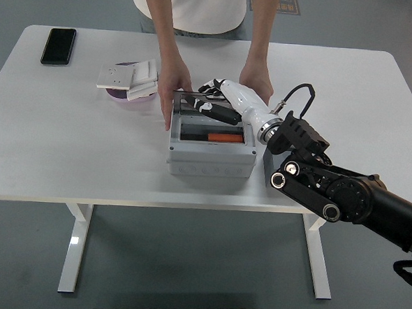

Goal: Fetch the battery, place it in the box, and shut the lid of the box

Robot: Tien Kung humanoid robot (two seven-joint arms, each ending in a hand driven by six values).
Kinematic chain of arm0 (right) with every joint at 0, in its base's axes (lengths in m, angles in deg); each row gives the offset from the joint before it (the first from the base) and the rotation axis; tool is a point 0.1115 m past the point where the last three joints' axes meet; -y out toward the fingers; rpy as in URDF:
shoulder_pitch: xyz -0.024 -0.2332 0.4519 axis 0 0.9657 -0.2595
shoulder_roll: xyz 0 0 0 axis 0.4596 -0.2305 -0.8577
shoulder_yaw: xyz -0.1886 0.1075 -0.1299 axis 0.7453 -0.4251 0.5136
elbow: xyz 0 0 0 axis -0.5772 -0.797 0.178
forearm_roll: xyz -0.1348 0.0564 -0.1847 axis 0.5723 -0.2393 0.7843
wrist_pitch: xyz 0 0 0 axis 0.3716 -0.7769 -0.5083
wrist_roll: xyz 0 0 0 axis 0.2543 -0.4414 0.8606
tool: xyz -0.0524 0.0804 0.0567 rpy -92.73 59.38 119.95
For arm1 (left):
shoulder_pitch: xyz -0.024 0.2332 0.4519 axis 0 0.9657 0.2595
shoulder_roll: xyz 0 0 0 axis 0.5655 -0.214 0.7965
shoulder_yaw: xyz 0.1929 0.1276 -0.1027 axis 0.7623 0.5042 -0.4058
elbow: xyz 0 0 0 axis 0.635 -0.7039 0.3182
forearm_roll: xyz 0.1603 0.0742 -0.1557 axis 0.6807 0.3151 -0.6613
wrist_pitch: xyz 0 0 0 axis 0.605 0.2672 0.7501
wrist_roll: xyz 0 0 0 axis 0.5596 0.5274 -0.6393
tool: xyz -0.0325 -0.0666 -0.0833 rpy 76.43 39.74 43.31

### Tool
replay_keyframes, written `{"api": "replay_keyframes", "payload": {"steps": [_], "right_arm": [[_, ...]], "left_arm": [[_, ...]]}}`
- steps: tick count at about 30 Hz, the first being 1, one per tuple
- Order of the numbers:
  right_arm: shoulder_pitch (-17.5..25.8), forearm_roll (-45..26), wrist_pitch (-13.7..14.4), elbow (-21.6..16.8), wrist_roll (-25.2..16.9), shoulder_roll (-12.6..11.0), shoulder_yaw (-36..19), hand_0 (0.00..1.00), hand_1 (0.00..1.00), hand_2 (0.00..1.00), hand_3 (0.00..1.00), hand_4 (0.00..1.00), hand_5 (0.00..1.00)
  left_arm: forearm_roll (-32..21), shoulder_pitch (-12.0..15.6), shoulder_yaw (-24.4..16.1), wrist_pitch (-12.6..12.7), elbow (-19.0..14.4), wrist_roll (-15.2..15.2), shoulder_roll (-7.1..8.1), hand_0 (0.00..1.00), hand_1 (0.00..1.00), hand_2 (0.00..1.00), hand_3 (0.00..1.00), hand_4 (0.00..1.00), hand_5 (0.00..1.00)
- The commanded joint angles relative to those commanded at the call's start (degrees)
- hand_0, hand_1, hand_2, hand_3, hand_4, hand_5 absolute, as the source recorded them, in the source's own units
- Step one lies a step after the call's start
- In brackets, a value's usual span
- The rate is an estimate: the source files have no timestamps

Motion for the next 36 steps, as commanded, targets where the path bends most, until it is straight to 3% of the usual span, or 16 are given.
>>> {"api": "replay_keyframes", "payload": {"steps": [13,14,19,20,36], "right_arm": [[0.62,3.04,-0.87,-5.27,2.38,-1.62,0.93,0.766,0.706,0.731,0.736,0.869,0.998],[0.74,3.06,-0.81,-5.48,2.38,-1.7,1.02,0.716,0.69,0.714,0.726,0.871,0.998],[1.21,3.17,-0.37,-6.03,2.2,-1.9,1.32,0.716,0.69,0.714,0.726,0.871,0.998],[1.28,3.26,-0.33,-6.18,2.23,-1.94,1.35,0.679,0.672,0.698,0.712,0.87,0.998],[2.02,1.34,-0.9,-7.51,2.77,-2.57,2.01,0.649,0.66,0.687,0.703,0.869,0.998]], "left_arm": [[-0.58,0.06,0.3,0.09,0.02,-0.27,-0.05,0.638,0.738,0.585,0.519,0.386,0.002],[-0.62,0.06,0.32,0.09,0.02,-0.29,-0.05,0.639,0.739,0.584,0.519,0.386,0.002],[-0.76,0.06,0.42,0.12,0.03,-0.38,-0.08,0.639,0.739,0.584,0.519,0.386,0.002],[-0.78,0.06,0.43,0.13,0.03,-0.38,-0.1,0.639,0.739,0.585,0.519,0.387,0.002],[-0.89,0.11,0.54,0.19,0.02,-0.45,-0.19,0.639,0.739,0.584,0.519,0.387,0.002]]}}
